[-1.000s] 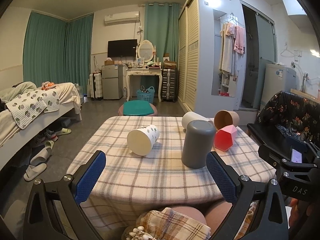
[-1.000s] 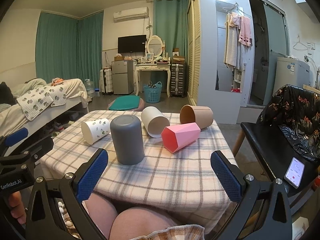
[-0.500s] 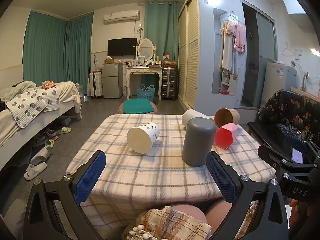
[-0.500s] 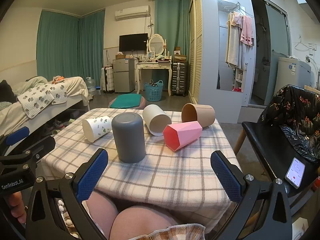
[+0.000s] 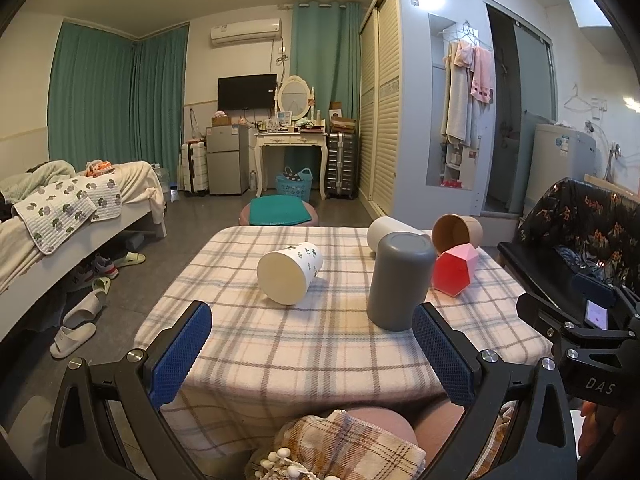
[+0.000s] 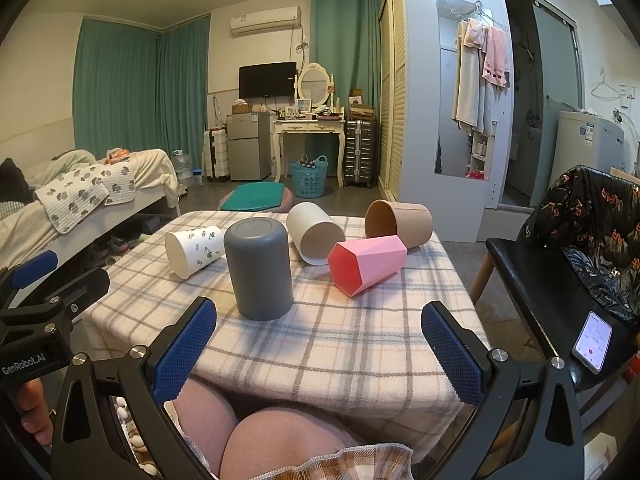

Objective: Flip cup upside down

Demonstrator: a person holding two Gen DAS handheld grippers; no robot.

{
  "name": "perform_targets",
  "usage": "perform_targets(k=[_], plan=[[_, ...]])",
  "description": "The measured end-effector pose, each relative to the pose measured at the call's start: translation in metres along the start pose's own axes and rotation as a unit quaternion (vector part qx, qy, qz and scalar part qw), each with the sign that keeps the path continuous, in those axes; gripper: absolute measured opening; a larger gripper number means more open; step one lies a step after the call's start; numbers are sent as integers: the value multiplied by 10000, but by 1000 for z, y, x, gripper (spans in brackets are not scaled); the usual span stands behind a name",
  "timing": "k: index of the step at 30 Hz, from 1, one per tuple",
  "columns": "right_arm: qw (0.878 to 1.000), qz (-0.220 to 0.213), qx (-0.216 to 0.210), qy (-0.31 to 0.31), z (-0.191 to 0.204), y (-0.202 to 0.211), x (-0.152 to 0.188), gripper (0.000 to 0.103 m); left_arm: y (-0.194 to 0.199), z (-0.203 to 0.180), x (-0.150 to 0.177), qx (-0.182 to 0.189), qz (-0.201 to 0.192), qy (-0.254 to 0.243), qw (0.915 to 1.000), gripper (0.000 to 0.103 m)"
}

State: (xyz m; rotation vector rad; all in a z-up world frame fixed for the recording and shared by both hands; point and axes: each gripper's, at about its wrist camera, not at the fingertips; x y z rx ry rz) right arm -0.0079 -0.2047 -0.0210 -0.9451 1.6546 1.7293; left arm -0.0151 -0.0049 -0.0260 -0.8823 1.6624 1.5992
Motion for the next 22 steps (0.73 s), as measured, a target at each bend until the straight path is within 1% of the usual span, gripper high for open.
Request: perform_targets(k=[13, 22], plan=[[10000, 59, -20, -19, 0, -1, 4, 103, -1, 0, 0, 10, 13, 0, 10000, 103], [9999, 110, -31, -26, 1, -4, 6, 103, -2, -1, 6, -23, 41, -27, 10000, 103]])
Point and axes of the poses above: each gripper's, at about its wrist camera, not at the fingertips, and y roughly against the way its jaws point, z to its left, x to its underside, and after that the axes turned 10 degrees about z, right-handed
